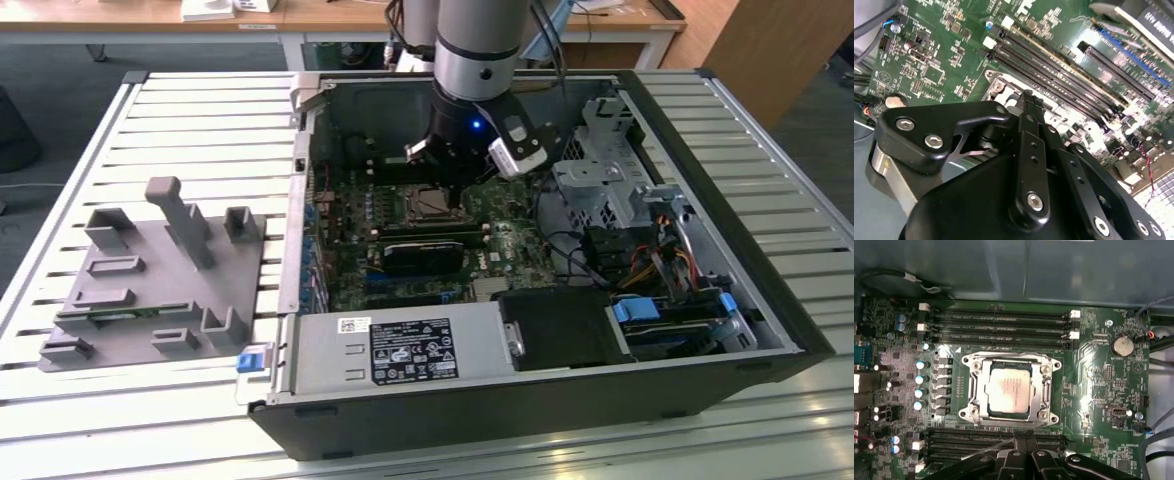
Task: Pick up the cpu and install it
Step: 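Install the second cpu locking lever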
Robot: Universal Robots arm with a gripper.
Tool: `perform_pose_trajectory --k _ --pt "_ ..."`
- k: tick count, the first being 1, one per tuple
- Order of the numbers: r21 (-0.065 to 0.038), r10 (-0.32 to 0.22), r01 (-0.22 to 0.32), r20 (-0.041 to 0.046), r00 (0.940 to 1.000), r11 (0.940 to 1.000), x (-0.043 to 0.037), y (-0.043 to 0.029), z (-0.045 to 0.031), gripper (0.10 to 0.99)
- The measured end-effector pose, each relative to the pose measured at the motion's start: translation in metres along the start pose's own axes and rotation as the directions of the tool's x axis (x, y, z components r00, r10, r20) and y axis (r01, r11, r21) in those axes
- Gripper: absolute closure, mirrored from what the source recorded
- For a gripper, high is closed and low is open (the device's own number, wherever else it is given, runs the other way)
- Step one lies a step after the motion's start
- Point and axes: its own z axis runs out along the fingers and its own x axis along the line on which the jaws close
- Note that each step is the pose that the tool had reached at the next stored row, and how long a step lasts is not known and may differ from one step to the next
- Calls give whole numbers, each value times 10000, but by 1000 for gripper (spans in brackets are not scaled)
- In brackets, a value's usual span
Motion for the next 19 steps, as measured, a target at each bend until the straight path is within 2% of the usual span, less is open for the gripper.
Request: perform_pose_trajectory --k 2,4,5,8,13,19 --pt "-16 1 -1 -18 10000 10000 1 -26 -1 980" --pt "-155 0 0 -31 10000 9999 2 -58 -2 980" --pt "-189 -1 0 -28 10000 9998 3 -69 -2 980" --pt "-189 -1 0 -28 10000 9998 26 -74 3 980" --pt "-189 0 0 -28 10000 9998 150 -70 12 980" --pt "-189 -1 0 -29 10000 9998 215 -69 44 980"
